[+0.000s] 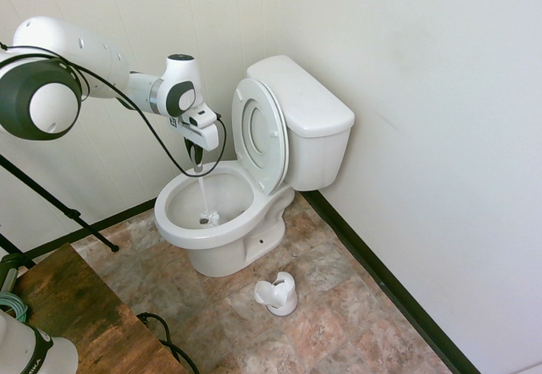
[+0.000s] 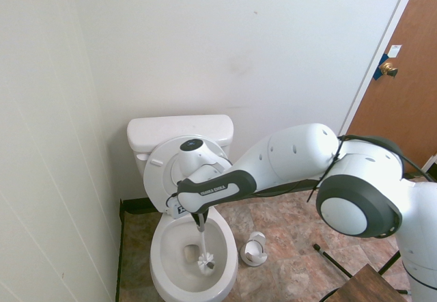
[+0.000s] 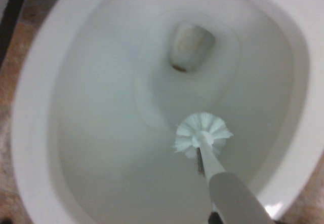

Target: Clean the toilet

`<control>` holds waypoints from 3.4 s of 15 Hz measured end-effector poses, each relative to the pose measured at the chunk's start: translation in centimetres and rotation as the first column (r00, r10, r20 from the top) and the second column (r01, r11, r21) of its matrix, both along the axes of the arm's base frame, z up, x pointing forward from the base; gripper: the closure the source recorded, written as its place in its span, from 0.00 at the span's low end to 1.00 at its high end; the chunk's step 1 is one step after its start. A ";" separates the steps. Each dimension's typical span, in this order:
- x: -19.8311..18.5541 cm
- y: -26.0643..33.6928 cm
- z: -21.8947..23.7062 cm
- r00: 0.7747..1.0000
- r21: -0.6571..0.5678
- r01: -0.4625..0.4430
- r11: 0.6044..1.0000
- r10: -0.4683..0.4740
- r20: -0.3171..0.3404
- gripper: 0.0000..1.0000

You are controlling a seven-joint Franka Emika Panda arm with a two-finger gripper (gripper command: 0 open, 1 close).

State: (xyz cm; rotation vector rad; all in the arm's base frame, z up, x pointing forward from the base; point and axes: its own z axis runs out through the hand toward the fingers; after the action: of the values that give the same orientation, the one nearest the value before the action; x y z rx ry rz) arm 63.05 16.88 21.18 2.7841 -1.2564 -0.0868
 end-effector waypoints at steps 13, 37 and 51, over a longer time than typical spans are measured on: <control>10.7 -7.6 1.2 0.983 0.023 0.139 0.990 -0.141 0.118 1.00; 5.9 0.6 22.2 0.976 0.046 0.087 0.995 -0.095 0.198 1.00; -10.2 -21.9 22.8 0.876 0.140 0.290 0.947 -0.322 0.360 1.00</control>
State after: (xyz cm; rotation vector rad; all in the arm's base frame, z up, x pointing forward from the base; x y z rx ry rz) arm 52.83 -5.02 43.94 2.7247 -1.8163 0.4119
